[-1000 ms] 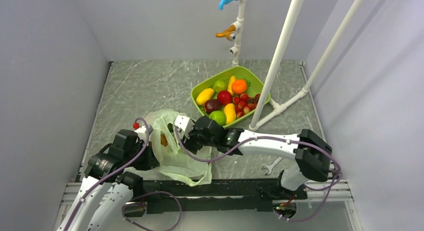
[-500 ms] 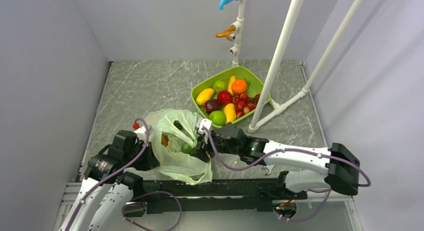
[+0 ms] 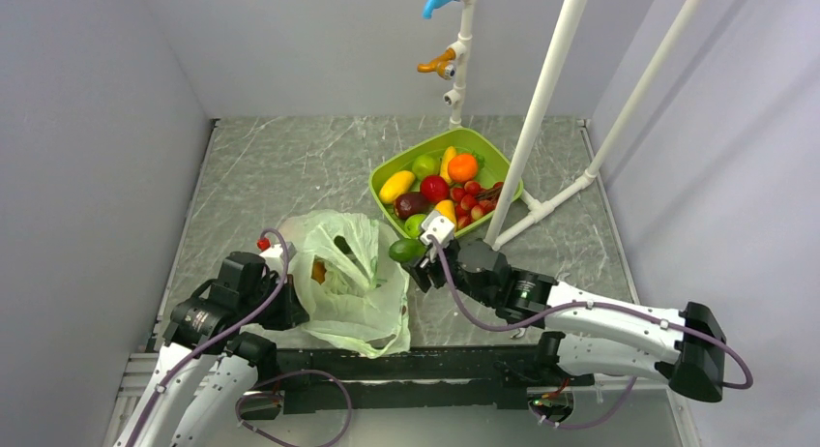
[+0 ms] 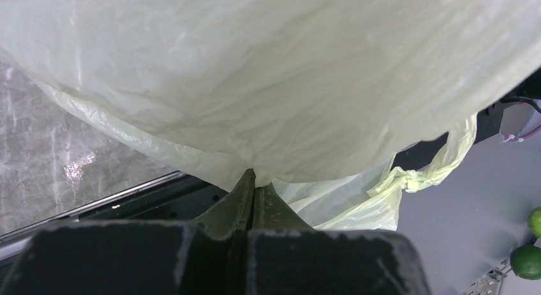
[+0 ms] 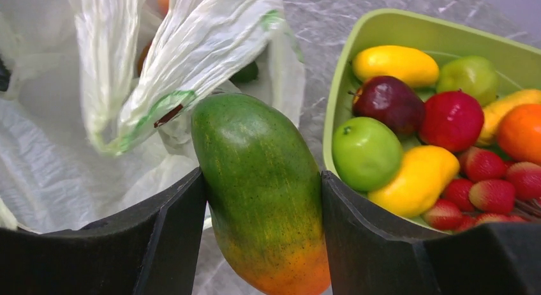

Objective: Take the fake fruits out of the plastic bag
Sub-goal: Take out the fake fruit from the plastic bag, then place the fake fruit in the bin.

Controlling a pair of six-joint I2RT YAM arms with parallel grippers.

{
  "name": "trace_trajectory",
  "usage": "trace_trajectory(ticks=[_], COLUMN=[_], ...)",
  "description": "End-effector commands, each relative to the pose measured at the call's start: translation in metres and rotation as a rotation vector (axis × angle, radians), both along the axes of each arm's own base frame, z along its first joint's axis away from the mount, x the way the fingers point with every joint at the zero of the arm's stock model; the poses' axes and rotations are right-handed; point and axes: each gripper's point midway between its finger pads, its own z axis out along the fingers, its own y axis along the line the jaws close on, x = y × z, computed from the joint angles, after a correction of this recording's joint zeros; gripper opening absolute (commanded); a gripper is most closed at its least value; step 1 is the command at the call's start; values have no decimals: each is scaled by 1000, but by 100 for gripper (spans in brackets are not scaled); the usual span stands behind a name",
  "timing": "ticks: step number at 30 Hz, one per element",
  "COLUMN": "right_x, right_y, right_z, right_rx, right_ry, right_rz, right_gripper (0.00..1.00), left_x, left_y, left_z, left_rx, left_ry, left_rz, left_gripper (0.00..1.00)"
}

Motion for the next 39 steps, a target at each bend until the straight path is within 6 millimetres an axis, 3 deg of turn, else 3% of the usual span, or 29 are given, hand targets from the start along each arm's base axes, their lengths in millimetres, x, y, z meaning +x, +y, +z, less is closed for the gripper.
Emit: trace_trajectory(ticks=[1,5,8,13,17,23,27,32,35,39], right_x=[9,25,49,91,139,191,211,220,222,215], right_y=[-27,-45,-48,-34,-26,-20,-31,-41,-46,-47], right_z=[1,-6,-4,-2,-15,-6,-14,-35,-44,-50], right_rx=[1,-8,-3,-50,-196,-267,-304,-339,-349,-337], right_ry=[-3,12,40,58,59,7,23,70,95,117], right_rz=[-125,-248,-336,-477,-617,-704,-765,-775,-775,-751], right_gripper=[0,0,0,0,0,0,0,1,15,55], left_x=[6,6,6,6,7,7,7,10,10,11], left_y=[-3,-4,-5,-5,-4,-5,-5,-3,-3,-4], left_z=[5,5,4,5,7,7,6,8,8,8], left_rx=[-19,-19,-21,-24,-29,-32,-32,-36,-39,-40], left_ry=[-32,-28,-24,-30,-45,-46,-39,-56,-63,-55], left_rz=[-6,-13,-21,-20,-11,-15,-21,1,10,1], left_gripper=[0,0,0,0,0,0,0,0,0,0])
